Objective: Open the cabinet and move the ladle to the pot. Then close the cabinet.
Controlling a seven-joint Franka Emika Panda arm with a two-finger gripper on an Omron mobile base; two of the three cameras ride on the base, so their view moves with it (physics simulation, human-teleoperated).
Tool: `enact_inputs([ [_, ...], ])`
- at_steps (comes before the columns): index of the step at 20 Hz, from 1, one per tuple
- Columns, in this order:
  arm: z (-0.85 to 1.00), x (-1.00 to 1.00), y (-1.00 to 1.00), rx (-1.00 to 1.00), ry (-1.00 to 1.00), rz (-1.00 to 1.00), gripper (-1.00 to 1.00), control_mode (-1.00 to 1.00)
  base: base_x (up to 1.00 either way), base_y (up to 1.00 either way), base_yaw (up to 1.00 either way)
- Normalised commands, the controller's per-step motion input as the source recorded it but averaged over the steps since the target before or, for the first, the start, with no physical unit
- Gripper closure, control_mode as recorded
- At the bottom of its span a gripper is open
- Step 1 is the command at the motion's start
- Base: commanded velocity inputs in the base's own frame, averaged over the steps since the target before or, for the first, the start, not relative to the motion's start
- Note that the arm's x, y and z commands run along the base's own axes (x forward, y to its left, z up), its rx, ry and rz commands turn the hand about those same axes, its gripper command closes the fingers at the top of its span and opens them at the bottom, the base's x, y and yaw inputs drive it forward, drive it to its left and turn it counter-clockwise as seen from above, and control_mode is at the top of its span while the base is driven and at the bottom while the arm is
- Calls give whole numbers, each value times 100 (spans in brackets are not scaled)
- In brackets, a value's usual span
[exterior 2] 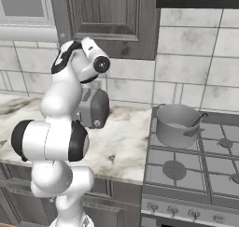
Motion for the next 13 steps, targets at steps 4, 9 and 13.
enact_inputs([
  [4,0,74,16,0,0,-17,-100,-100,0,0,0],
  [9,0,59,9,0,0,-11,-100,-100,0,0,0],
  [13,0,0,0,0,0,0,-100,-100,0,0,0],
])
